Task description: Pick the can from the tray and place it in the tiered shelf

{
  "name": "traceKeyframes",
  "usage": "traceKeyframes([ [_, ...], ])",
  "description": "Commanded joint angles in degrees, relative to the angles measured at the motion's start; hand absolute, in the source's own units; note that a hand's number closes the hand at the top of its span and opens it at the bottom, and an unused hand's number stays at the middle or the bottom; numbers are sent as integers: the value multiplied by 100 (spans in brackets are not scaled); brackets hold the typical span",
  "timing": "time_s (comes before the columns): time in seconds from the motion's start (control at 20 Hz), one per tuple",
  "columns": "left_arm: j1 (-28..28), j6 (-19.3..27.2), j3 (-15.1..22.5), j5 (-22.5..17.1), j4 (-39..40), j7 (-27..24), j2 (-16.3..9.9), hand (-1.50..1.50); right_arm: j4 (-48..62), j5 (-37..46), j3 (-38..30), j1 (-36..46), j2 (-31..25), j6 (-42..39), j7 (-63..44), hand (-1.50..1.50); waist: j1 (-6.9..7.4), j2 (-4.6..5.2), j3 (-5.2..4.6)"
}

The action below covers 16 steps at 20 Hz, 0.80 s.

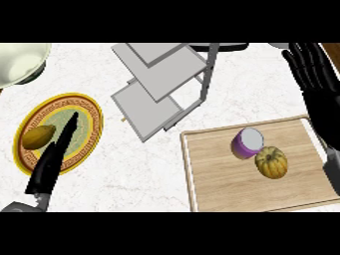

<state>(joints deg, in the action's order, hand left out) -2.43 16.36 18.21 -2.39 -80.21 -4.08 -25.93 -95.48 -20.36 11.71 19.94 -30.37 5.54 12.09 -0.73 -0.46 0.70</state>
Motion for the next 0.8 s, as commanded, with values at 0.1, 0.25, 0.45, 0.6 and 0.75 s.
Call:
traceKeyframes([
  [0.1, -133, -294, -620, -822, 208, 718, 86, 0, 501, 123, -871, -720, -532, 175, 172, 150, -53, 57, -62],
  [0.25, 475, -288, -963, -1527, 393, 874, 382, 0, 757, 207, -1476, -1329, -988, 558, -50, 150, -203, 21, -72],
  [0.45, 209, -406, -782, -1667, 317, 1349, 574, 0, 2038, 491, -1304, -1982, -902, 957, -929, 150, -89, 88, -59],
  [0.6, -17, -829, -1092, -1988, 314, 1703, 365, 0, 1831, 252, -1543, -2308, -811, 346, -217, -150, 13, 40, -66],
  [0.75, 52, -755, -1130, -1885, 300, 1705, 436, 0, 1588, 106, -1758, -2689, -1321, -638, 62, -150, 11, 33, -69],
])
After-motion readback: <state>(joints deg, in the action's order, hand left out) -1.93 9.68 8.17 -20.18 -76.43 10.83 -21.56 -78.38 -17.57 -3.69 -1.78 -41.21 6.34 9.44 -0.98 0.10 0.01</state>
